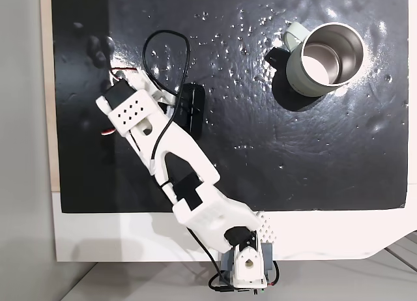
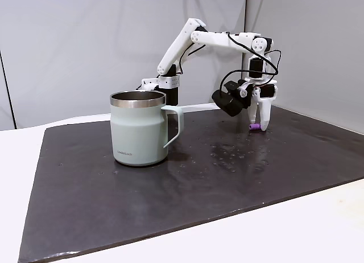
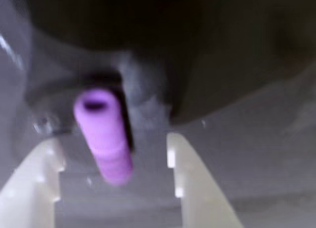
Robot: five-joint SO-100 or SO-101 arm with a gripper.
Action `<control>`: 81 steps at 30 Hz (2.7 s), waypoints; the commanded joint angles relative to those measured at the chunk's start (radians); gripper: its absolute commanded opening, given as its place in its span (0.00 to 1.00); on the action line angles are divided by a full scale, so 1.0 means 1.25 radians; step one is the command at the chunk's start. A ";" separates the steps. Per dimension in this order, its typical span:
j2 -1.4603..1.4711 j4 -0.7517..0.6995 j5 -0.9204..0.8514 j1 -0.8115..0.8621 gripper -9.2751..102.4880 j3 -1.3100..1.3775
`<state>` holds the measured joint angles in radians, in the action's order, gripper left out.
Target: Grasp a pengrip and put it in the cup.
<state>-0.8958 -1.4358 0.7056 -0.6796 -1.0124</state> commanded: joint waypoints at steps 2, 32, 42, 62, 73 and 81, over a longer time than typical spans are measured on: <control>0.025 -0.028 0.010 0.044 0.25 0.070; -0.449 -0.044 -0.114 0.039 0.08 0.038; -0.568 -0.106 -0.158 0.178 0.08 -0.029; -0.641 -0.195 -0.457 0.766 0.08 -0.001; -0.399 -0.194 -0.499 0.844 0.08 0.283; -0.336 -0.195 -0.499 0.847 0.09 0.350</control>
<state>-1.3116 -1.6782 0.0936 0.3666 -0.6366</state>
